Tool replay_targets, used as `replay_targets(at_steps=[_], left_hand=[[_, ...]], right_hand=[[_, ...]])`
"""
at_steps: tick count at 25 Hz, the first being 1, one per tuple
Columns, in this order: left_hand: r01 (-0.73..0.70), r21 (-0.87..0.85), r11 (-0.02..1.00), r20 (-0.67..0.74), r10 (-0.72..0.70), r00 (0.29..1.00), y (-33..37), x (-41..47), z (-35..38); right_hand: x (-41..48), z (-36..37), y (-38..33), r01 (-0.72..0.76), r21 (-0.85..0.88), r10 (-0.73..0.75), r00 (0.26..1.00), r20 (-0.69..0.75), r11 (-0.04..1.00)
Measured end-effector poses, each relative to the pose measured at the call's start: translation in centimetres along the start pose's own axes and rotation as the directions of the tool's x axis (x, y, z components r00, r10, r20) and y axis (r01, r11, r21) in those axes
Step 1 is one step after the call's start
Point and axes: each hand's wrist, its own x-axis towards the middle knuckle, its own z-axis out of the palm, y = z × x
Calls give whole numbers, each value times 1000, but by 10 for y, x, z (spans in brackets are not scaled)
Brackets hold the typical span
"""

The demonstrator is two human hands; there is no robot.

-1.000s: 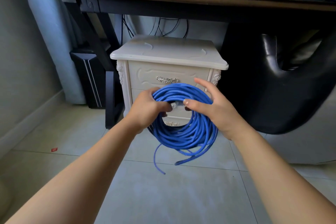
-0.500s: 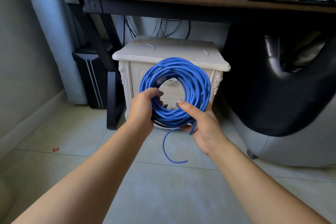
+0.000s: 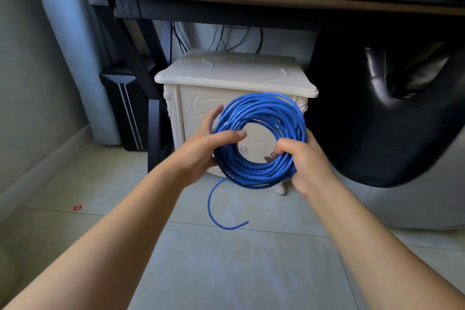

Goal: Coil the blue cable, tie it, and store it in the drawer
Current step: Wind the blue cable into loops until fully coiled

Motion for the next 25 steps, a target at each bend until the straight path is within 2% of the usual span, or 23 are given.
replay_targets(at_steps=[2,5,8,10,13,17,22,25], left_hand=[[-98,211,973,43,91,995,7,-3,-1],[-166,456,874,99,135,986,14,-8,3],[-198,722,663,128,154,980,17,-11,6],[-180,788,589,126,132,983,15,-12,7],[-140,780,610,84,119,989,10,-12,10],[-107,704,702,18,132,991,7,-11,10],[-82,607,790,-55,145,988,6,-7,7],[-69,507,859,-115,146,983,7,-5,4]], right_hand=[[0,-4,-3,27,-133,-19,998,62,991],[-5,-6,-8,113,-363,-43,980,196,925],[-11,-4,-12,222,-574,-15,940,342,788],[-13,-3,-13,253,-627,29,915,403,737],[-15,-1,-15,307,-664,6,906,424,682],[-14,0,-18,336,-632,-34,898,439,698],[-6,-13,-18,127,-509,132,887,442,851],[-3,-21,-16,52,-472,188,875,446,880]])
